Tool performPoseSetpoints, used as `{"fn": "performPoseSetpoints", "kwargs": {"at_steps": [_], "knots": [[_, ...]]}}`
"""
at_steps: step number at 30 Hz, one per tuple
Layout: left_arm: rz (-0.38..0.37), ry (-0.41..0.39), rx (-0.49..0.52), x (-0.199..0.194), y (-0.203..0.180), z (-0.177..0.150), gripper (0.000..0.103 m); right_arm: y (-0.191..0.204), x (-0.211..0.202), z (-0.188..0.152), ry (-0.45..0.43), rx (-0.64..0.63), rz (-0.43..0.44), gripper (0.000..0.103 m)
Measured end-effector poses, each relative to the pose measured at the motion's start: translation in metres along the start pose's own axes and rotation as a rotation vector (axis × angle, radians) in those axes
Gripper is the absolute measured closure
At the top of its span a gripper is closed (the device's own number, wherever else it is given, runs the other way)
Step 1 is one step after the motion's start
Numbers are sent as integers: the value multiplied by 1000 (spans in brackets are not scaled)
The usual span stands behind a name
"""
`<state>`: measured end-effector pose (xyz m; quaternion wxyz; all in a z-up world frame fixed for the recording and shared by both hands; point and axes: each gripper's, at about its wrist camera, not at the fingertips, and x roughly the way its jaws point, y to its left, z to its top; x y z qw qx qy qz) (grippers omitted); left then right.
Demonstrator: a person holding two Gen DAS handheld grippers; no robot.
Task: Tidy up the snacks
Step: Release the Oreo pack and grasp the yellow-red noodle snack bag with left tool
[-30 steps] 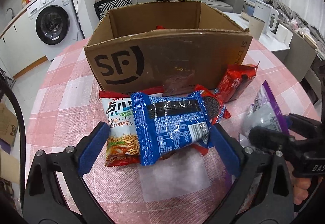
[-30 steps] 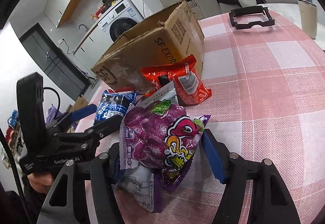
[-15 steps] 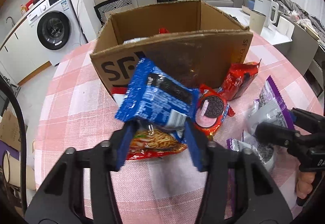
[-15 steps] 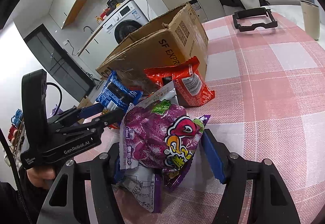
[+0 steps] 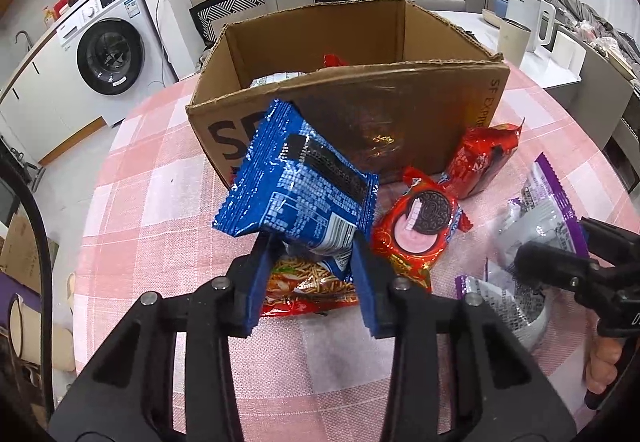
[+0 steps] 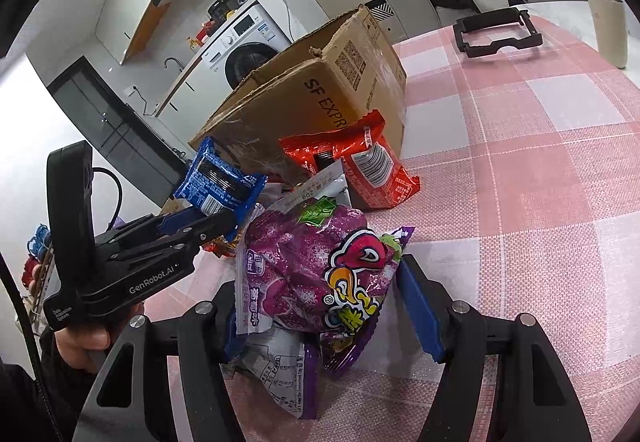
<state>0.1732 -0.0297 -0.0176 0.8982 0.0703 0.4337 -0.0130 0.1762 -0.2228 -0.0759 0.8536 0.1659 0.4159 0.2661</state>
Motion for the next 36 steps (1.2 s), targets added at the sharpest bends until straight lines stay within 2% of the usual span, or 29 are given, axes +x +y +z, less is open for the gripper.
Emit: {"fn": "performPoseSetpoints", "kwargs": {"at_steps": [3, 7, 9, 10, 13, 16, 27, 36], "knots": [[-6, 32, -1, 7, 0, 0, 50, 0, 0, 0, 1, 0, 1, 35], [12, 55, 16, 17, -3, -2, 43, 0, 1, 1, 3, 0, 2, 35], [32, 51, 32, 19, -6, -3, 43, 0, 1, 1, 3, -1, 2, 35], [37, 47, 38, 19, -6, -3, 51, 0, 1, 1, 4, -1, 2, 35], [20, 38, 34, 18, -2, -3, 59, 0, 2, 1, 3, 0, 2, 35], [6, 35, 29, 16, 3, -5, 62, 0, 1, 1, 3, -1, 3, 35], [-47, 29, 21, 1, 2, -12, 64, -1, 2, 1, 3, 0, 2, 35], [-93, 28, -25, -14, 10, -16, 65, 1, 2, 0, -5, -10, -7, 35]]}}
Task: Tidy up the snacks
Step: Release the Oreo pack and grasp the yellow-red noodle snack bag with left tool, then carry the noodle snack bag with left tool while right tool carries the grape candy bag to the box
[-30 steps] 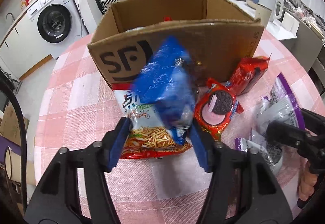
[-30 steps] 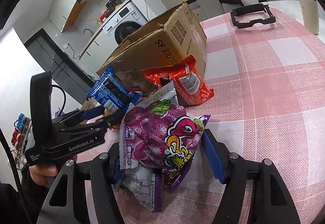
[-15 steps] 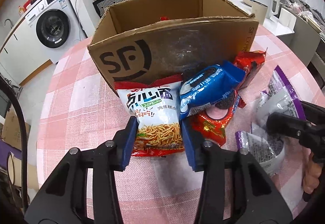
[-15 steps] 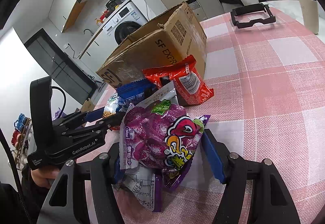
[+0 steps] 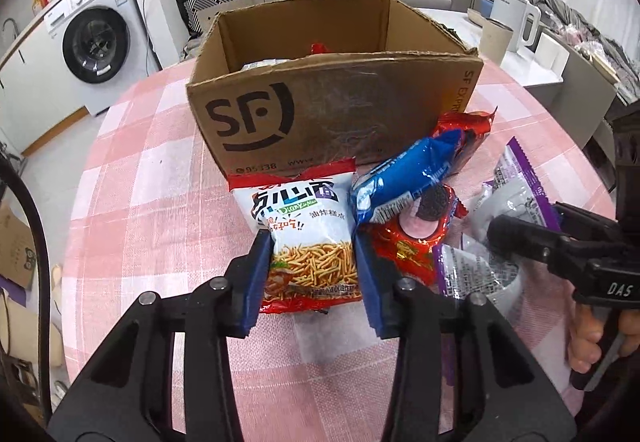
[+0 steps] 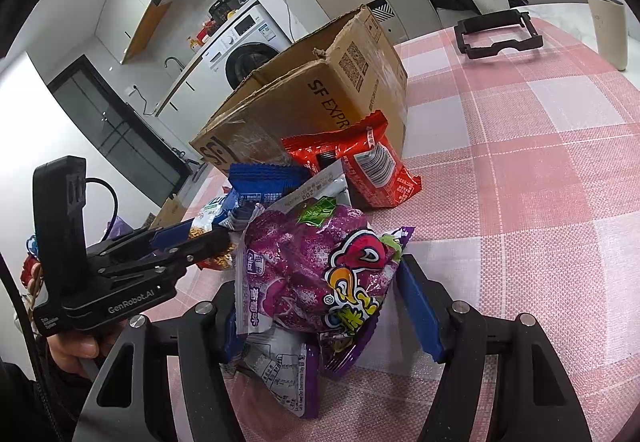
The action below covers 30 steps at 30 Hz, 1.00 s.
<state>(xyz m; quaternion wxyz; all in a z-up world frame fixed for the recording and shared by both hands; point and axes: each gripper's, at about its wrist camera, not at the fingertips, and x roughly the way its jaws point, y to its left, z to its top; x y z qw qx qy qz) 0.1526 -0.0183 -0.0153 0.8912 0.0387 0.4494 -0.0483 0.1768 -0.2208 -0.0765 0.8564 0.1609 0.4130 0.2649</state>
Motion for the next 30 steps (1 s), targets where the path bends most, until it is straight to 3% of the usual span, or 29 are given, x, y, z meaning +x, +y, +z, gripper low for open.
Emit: {"fn": "performPoseSetpoints", "kwargs": {"at_steps": [5, 10, 30], "knots": [[-32, 10, -53, -7, 6, -7, 65, 9, -7, -1, -30, -38, -25, 35], [-37, 5, -87, -14, 13, -11, 65, 10, -18, 3, -43, -23, 4, 35], [-49, -67, -137, -52, 29, -6, 65, 32, -36, 11, -54, -90, 7, 35]]}}
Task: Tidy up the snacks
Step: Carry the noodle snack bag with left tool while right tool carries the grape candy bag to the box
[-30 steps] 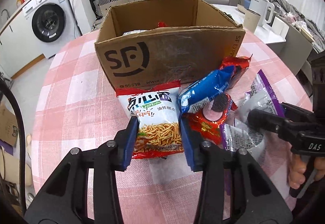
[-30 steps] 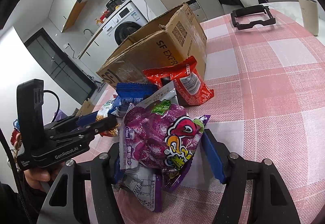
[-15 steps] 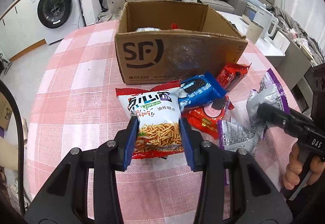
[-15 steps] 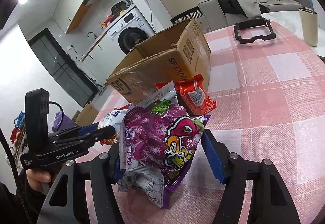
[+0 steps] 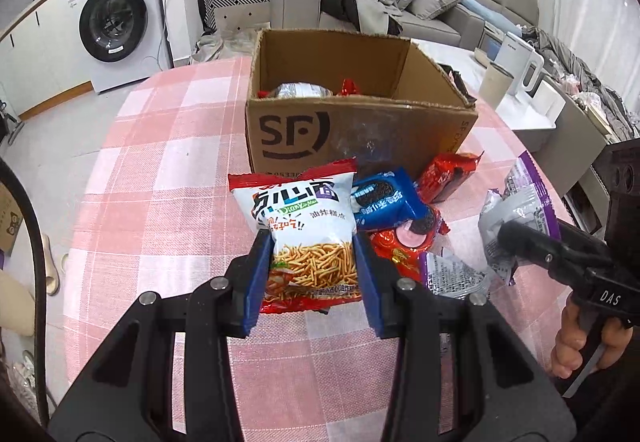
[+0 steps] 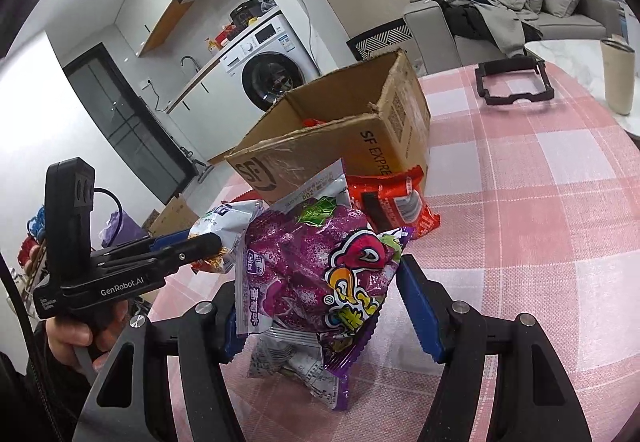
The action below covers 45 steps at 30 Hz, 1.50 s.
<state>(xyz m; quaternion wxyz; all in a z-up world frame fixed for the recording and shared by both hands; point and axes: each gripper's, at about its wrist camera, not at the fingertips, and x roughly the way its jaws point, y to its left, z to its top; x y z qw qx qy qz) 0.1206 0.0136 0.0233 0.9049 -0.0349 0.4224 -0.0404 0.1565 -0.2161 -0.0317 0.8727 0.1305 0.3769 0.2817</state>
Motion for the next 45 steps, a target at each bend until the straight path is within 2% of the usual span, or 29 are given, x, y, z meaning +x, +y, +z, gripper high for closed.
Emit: {"fn": "performPoseSetpoints", "kwargs": {"at_steps": [21, 22, 23, 25, 28, 30, 31, 32, 33, 35, 37, 41, 42, 43, 45], "knots": [[-81, -163, -8, -52, -3, 20, 68, 48, -26, 21, -43, -108, 5, 35], [-81, -163, -7, -51, -3, 20, 76, 50, -24, 24, -41, -114, 2, 35], [-91, -157, -6, -50, -3, 20, 90, 52, -22, 25, -39, -118, -3, 35], [-79, -137, 1, -43, -1, 15, 90, 53, -18, 28, -36, -121, -7, 35], [-44, -47, -14, -21, 8, -5, 90, 56, -13, 27, -19, -134, -20, 35], [-52, -4, -31, -12, 14, -19, 86, 55, -11, 24, -9, -130, -24, 35], [-47, 7, -33, -10, 15, -25, 78, 53, -10, 23, -7, -128, -25, 35], [-39, 13, -44, -10, 16, -29, 66, 52, -10, 22, -4, -124, -29, 35], [-46, 15, -52, -10, 18, -33, 58, 51, -10, 21, -1, -117, -34, 35], [-71, 13, -44, -11, 19, -39, 36, 49, -8, 22, 4, -115, -38, 35], [-76, 18, -17, -11, 15, -43, 30, 49, -6, 21, 10, -118, -44, 35], [-83, 71, 27, 2, 3, -47, 32, 48, -2, 22, 16, -118, -44, 35], [-78, 89, 42, 7, -1, -49, 37, 49, -1, 23, 16, -120, -44, 35], [-87, 103, 51, 11, -3, -50, 49, 50, 1, 23, 19, -122, -43, 35], [-83, 110, 57, 15, -5, -51, 54, 50, 3, 23, 23, -126, -44, 35]]}}
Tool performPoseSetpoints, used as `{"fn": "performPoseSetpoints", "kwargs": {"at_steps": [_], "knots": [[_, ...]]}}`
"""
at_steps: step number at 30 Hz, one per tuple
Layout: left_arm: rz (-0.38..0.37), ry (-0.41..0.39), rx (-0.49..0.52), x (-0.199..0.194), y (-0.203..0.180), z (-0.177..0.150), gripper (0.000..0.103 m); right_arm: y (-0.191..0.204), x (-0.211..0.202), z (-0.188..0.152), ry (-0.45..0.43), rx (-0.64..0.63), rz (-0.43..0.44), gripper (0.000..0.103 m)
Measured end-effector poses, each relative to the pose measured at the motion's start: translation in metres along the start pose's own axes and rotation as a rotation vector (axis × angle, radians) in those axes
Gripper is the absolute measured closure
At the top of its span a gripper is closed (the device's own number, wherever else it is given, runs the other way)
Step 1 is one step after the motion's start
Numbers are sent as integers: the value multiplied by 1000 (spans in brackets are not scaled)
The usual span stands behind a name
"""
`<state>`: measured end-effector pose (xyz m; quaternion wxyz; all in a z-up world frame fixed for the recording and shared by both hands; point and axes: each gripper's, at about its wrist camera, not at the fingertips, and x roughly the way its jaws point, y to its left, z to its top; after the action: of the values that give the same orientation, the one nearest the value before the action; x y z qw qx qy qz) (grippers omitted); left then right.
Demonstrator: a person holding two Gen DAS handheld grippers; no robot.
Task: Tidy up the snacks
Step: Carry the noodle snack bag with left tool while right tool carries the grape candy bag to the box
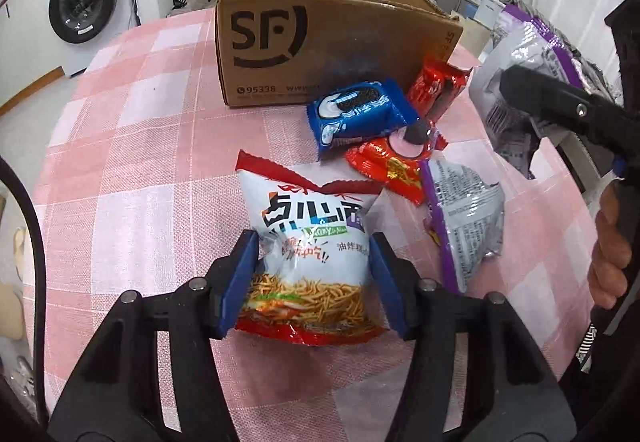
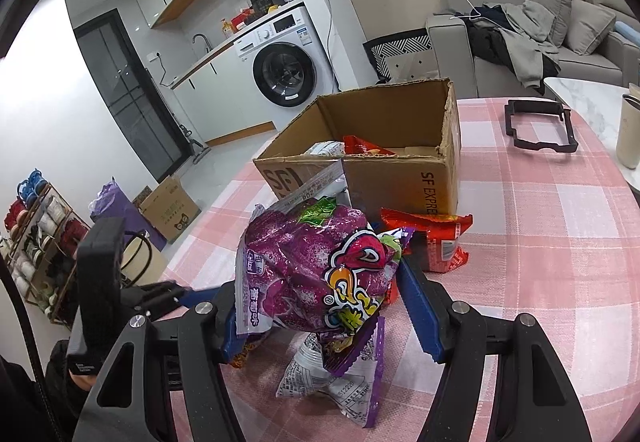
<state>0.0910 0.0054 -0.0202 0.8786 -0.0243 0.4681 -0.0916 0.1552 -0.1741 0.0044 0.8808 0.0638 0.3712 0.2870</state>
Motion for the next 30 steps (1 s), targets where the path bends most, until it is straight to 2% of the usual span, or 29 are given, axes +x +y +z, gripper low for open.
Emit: {"fn": "performPoseSetpoints", "kwargs": {"at_steps": [2, 3, 11, 19, 30], "knots": [[-6, -4, -8, -1, 1, 2, 62, 0, 2, 0, 4, -1, -1, 35], [-12, -4, -14, -1, 2, 4, 62, 0, 2, 0, 4, 0, -1, 35], [0, -106, -13, -27, -2, 27, 63, 3, 3, 5, -1, -22, 4, 35], [14, -239, -8, -61, -2, 65, 63, 4, 2, 23, -46, -41, 20, 35], [32, -338, -7, -82, -1, 116, 63, -3, 9, 56, -88, -27, 34, 35]]}}
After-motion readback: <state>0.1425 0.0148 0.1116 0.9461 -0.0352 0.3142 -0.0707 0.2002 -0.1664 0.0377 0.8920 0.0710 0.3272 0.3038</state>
